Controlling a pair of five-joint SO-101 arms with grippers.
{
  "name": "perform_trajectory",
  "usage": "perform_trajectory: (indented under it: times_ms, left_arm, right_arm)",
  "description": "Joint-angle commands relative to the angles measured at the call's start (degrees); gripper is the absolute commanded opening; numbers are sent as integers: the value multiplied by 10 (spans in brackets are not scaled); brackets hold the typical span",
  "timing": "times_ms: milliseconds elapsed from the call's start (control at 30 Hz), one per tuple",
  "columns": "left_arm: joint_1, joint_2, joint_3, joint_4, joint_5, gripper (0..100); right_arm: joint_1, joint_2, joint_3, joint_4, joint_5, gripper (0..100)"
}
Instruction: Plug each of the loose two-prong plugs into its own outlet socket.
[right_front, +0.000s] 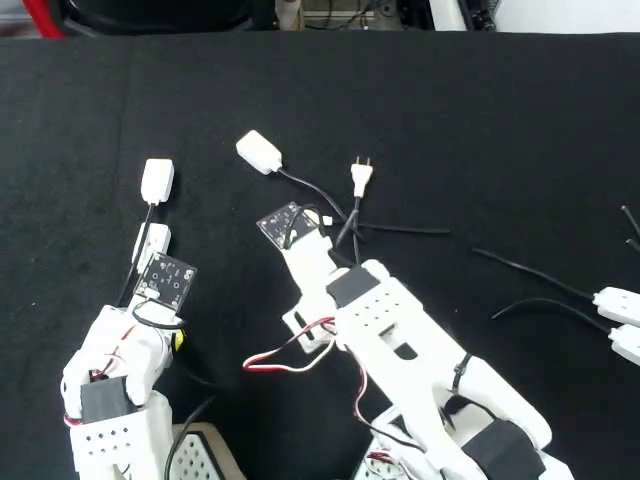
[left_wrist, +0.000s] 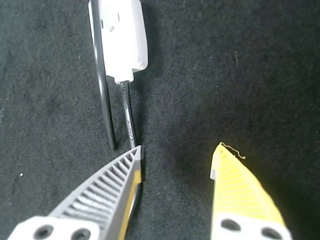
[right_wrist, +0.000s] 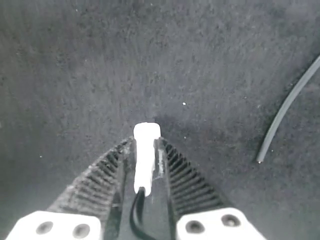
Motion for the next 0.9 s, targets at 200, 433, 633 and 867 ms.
perform_trajectory:
  times_ms: [200,433,633,867]
  left_arm:
    - [-6,-3,0,4,-1,232]
    - [-6,-3,0,4,-1,232]
    - [-6,-3,0,4,-1,232]
    - [-5,-3,0,11,-4,232]
  right_arm:
    - [6,5,-3,21,1,16]
    - [5,5,-3,19,-29,93]
    - [5,5,-5,8,-30,77]
    - [7,5,-2,-46,-30,77]
